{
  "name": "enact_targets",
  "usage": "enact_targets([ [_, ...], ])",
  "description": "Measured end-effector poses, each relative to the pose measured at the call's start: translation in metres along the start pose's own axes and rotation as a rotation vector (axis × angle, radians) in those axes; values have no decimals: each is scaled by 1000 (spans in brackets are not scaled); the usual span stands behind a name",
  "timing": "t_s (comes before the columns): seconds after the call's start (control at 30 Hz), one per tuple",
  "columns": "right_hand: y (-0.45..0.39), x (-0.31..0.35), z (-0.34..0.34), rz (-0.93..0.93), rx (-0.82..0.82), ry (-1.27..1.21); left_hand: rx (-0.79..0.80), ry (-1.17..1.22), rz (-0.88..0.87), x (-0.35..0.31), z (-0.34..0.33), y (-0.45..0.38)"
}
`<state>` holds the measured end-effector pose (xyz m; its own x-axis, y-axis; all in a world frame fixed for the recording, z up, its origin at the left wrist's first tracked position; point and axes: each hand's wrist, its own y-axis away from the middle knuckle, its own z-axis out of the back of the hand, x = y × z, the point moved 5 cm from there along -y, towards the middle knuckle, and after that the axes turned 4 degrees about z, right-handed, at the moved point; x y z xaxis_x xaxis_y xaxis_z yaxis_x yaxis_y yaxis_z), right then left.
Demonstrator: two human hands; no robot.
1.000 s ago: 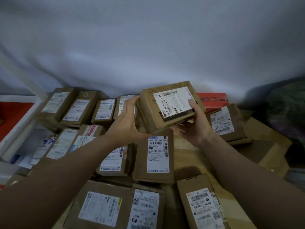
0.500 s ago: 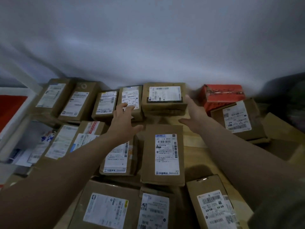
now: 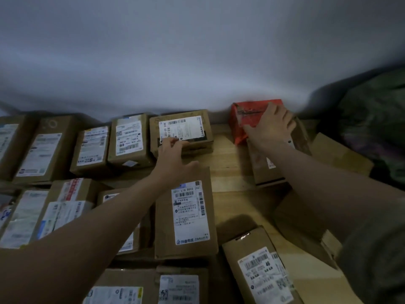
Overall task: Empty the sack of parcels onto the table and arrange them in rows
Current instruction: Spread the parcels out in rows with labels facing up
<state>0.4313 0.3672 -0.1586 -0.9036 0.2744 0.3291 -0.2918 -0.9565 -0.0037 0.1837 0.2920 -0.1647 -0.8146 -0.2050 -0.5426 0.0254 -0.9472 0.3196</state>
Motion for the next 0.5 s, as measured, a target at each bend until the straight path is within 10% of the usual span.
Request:
enact_targets([
  [0.5,-18,-42,-10,-182,102,-78,133,549,172,-78,-37,-50],
])
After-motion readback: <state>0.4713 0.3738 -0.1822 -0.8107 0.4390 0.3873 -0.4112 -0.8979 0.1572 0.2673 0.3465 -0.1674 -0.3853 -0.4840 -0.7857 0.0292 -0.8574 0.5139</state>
